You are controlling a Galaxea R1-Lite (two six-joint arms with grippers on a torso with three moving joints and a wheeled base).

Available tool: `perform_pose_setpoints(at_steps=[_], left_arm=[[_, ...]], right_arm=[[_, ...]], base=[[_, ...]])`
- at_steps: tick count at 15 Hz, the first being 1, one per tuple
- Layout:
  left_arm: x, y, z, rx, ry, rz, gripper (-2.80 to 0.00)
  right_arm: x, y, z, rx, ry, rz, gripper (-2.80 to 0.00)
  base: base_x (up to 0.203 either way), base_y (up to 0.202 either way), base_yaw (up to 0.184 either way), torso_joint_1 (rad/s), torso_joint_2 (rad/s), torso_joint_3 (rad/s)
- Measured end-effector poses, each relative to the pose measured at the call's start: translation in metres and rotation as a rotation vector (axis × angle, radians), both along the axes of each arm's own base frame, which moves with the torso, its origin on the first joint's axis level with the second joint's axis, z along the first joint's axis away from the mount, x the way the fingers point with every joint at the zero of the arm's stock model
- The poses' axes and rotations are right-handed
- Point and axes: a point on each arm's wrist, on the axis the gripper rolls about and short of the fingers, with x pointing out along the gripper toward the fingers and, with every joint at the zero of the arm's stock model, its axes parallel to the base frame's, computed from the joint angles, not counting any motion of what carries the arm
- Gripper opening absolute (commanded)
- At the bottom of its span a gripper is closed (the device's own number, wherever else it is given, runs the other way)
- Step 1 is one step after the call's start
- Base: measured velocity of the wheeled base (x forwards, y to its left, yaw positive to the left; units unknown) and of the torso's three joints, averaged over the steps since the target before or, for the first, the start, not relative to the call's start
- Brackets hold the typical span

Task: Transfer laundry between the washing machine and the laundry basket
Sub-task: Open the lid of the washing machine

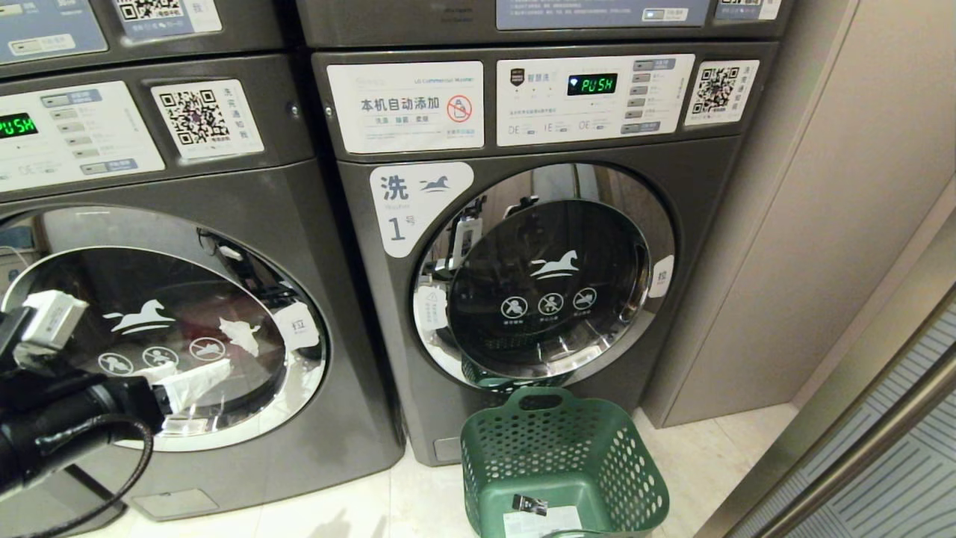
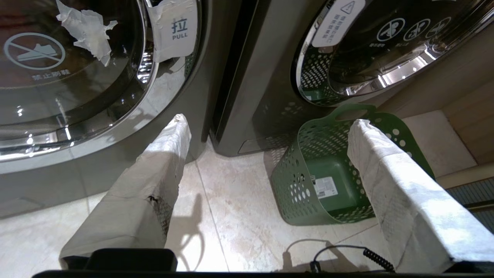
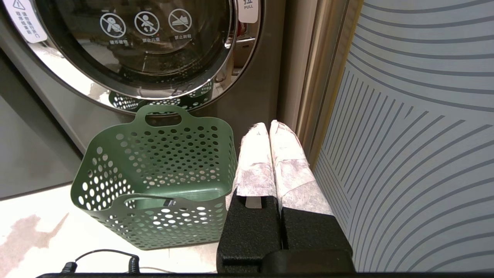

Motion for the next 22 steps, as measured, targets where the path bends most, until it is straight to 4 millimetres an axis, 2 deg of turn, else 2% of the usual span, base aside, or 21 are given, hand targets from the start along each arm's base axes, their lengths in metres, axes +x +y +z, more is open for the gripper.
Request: perform_pose_setpoints(at_steps=[3, 6, 8, 14, 17, 22], left_arm=[[0.022, 0.029, -0.035, -0.027, -0.058, -0.076, 0.0], [0.042, 0.044, -0.056, 0.004, -0.101, -0.115, 0.0], [0.062, 0.05, -0.071, 0.025, -0.114, -0.131, 0.0], [0.128, 0.062, -0.102, 0.105, -0.197, -0.186, 0.0], [0.15, 0.064, -0.116, 0.135, -0.214, -0.201, 0.0], [0.17, 0.059, -0.134, 0.121, -0.206, -0.23, 0.0]], right_arm=[[0.0, 0.0, 0.0, 0.0, 0.0, -0.001, -2.8], [0.0, 0.0, 0.0, 0.0, 0.0, -0.001, -2.8], [0.0, 0.0, 0.0, 0.0, 0.0, -0.001, -2.8], [0.0, 0.0, 0.0, 0.0, 0.0, -0.001, -2.8], [0.0, 0.0, 0.0, 0.0, 0.0, -0.001, -2.8], [0.0, 0.0, 0.0, 0.0, 0.0, -0.001, -2.8]], base=[[0.0, 0.0, 0.0, 0.0, 0.0, 0.0], [0.0, 0.0, 0.0, 0.0, 0.0, 0.0], [0.0, 0.0, 0.0, 0.0, 0.0, 0.0], [0.0, 0.0, 0.0, 0.0, 0.0, 0.0], [0.0, 0.0, 0.0, 0.0, 0.0, 0.0], [0.0, 0.0, 0.0, 0.0, 0.0, 0.0]])
